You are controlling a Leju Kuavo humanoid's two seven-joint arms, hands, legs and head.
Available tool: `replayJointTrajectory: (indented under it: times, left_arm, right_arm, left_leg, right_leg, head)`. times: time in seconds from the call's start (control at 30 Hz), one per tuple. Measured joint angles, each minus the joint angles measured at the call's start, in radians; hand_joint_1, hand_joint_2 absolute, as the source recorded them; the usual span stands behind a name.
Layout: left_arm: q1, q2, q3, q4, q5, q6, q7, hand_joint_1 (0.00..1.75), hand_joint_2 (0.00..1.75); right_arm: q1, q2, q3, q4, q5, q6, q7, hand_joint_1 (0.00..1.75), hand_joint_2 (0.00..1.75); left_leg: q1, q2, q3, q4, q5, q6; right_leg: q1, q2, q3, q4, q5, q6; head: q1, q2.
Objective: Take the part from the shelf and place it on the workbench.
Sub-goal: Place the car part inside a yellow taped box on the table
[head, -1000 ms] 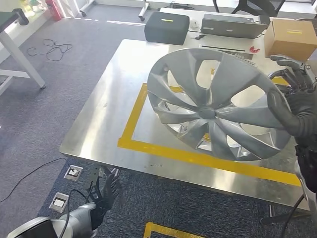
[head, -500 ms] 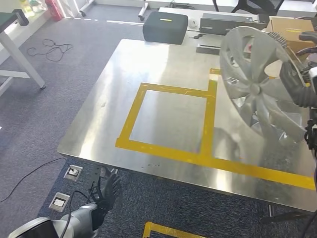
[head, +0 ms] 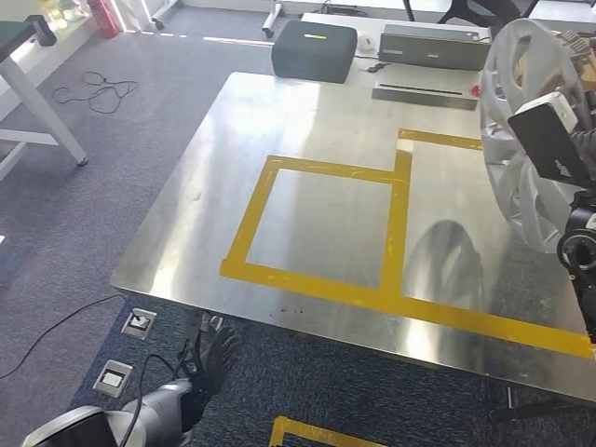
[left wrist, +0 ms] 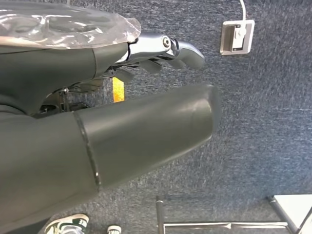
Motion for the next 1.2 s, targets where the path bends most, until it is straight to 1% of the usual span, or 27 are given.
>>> replayJointTrajectory:
  times: [0.07,0.1,0.27,0.4,0.5,0.63,0.77,0.87,1.03,1.13,1.17,1.2]
  left_arm:
    - [-0.001,-0.006,-0.007,0.000,-0.001,0.004,0.003,0.00,0.00]
    - [-0.001,-0.008,-0.010,0.000,-0.001,0.006,0.004,0.00,0.00]
    - [-0.002,-0.014,-0.012,0.000,0.004,0.005,0.004,0.00,0.00]
    - [-0.002,-0.014,-0.013,0.000,0.004,0.003,0.002,0.00,0.00]
    - [-0.003,-0.014,-0.013,0.000,0.004,0.004,0.002,0.00,0.00]
    - [-0.003,-0.014,-0.013,0.000,0.010,0.004,-0.001,0.00,0.00]
    - [-0.003,-0.012,-0.013,0.000,0.016,0.004,-0.006,0.00,0.00]
    - [-0.003,-0.010,-0.016,0.000,0.019,0.004,-0.008,0.00,0.00]
    - [-0.002,-0.005,-0.021,0.000,0.022,0.003,-0.008,0.00,0.00]
    - [-0.002,-0.002,-0.025,0.000,0.022,0.003,-0.009,0.00,1.31]
    - [-0.002,-0.001,-0.026,0.000,0.022,0.003,-0.011,0.00,1.31]
    - [-0.002,0.000,-0.027,0.000,0.021,0.003,-0.013,0.00,0.87]
  right_arm:
    - [-0.018,0.014,0.015,0.048,0.090,-0.025,-0.005,1.75,1.75]
    - [-0.025,0.023,0.022,0.071,0.118,-0.021,-0.013,1.75,1.75]
    - [-0.015,0.081,0.069,0.189,0.155,0.095,-0.063,1.75,1.75]
    - [0.007,0.132,0.107,0.278,0.186,0.100,-0.076,1.75,1.75]
    - [0.006,0.156,0.130,0.334,0.186,0.110,-0.078,1.75,1.75]
    - [0.002,0.177,0.164,0.399,0.233,0.147,-0.048,1.75,1.75]
    - [0.002,0.191,0.203,0.463,0.322,0.150,0.006,1.75,1.75]
    - [-0.007,0.196,0.237,0.517,0.379,0.175,0.042,1.75,1.75]
    - [-0.007,0.197,0.262,0.569,0.417,0.222,0.062,1.75,1.75]
    - [-0.008,0.197,0.269,0.592,0.423,0.265,0.083,0.44,1.75]
    - [-0.008,0.197,0.271,0.599,0.423,0.284,0.091,0.00,1.75]
    - [-0.009,0.197,0.271,0.604,0.421,0.301,0.098,0.00,1.75]
  left_leg:
    - [0.000,-0.001,0.000,0.000,0.000,0.000]
    - [0.000,-0.001,0.000,0.000,0.000,0.000]
    - [0.001,-0.002,0.001,0.000,0.000,-0.001]
    - [0.001,-0.002,0.001,0.000,0.000,-0.001]
    - [0.002,-0.003,0.001,0.000,0.000,-0.001]
    - [0.001,-0.003,0.002,0.000,-0.001,-0.001]
    - [0.001,-0.003,0.002,0.000,-0.001,-0.001]
    - [0.001,-0.003,0.002,0.001,-0.001,-0.001]
    - [0.000,-0.003,0.002,0.001,-0.001,-0.001]
    - [0.000,-0.003,0.002,0.001,-0.001,-0.001]
    - [0.000,-0.003,0.002,0.001,-0.001,-0.001]
    - [0.000,-0.003,0.002,0.001,-0.001,-0.001]
  right_leg:
    - [0.000,-0.001,0.000,0.000,0.000,0.000]
    - [0.000,-0.001,0.001,0.000,0.000,0.000]
    - [0.001,-0.002,0.002,0.000,-0.001,0.000]
    - [0.001,-0.002,0.002,0.000,-0.001,0.000]
    - [0.002,-0.003,0.002,0.000,-0.002,-0.001]
    - [0.001,-0.003,0.003,0.000,-0.003,-0.002]
    - [0.000,-0.003,0.003,0.000,-0.003,-0.001]
    - [0.000,-0.003,0.003,0.000,-0.003,-0.001]
    - [0.000,-0.003,0.003,0.000,-0.003,-0.001]
    - [0.000,-0.003,0.003,0.000,-0.003,-0.001]
    - [-0.001,-0.003,0.003,0.000,-0.003,-0.001]
    - [-0.001,-0.003,0.003,0.000,-0.003,-0.001]
  head:
    - [0.000,0.000]
    - [0.000,0.000]
    - [0.000,0.000]
    - [-0.001,0.000]
    - [-0.001,0.000]
    - [0.000,0.000]
    - [0.000,0.000]
    - [0.000,0.000]
    - [0.000,0.000]
    - [-0.001,0.000]
    - [-0.001,0.000]
    - [-0.001,0.000]
